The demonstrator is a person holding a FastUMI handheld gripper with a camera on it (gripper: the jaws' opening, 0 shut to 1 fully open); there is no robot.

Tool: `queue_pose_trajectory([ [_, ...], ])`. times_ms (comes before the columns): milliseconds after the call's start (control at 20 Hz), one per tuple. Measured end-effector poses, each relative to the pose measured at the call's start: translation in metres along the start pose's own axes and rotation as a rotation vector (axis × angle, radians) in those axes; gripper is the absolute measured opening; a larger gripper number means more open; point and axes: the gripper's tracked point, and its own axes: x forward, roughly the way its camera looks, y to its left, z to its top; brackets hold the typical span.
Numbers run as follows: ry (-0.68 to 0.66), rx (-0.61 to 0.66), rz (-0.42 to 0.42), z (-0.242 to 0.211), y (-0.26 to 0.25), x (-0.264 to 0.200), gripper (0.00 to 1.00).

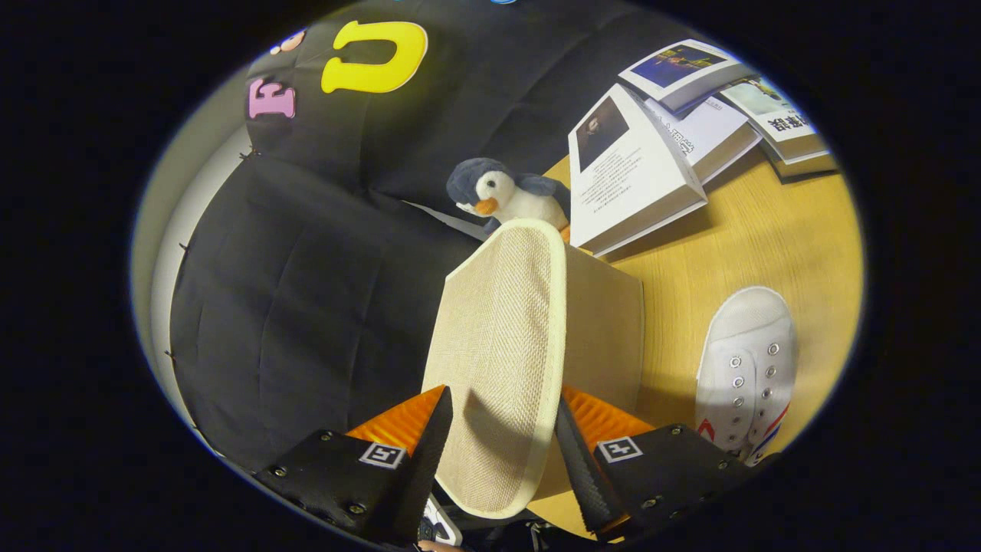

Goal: Open the storage box then place both shoes into the box .Put the left shoe in first, then the right shoe, with the right side of both shoes facing outward in a uniform manner.

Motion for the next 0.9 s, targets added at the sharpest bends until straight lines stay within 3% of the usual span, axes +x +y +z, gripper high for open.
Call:
queue_pose_trajectory([
  [50,-0.004,0.014,0.003,0.003,0.001,-0.001,0.70],
  [150,-0.011,0.044,-0.012,0.012,0.002,-0.007,0.39],
  [200,-0.006,0.057,-0.007,0.013,0.008,-0.010,0.18],
  [250,0.011,0.056,0.018,0.012,0.017,-0.013,0.10],
  [600,0.030,-0.014,0.100,0.025,0.090,-0.018,0.08],
  [900,0.027,-0.170,0.056,0.027,0.159,-0.003,0.08],
])
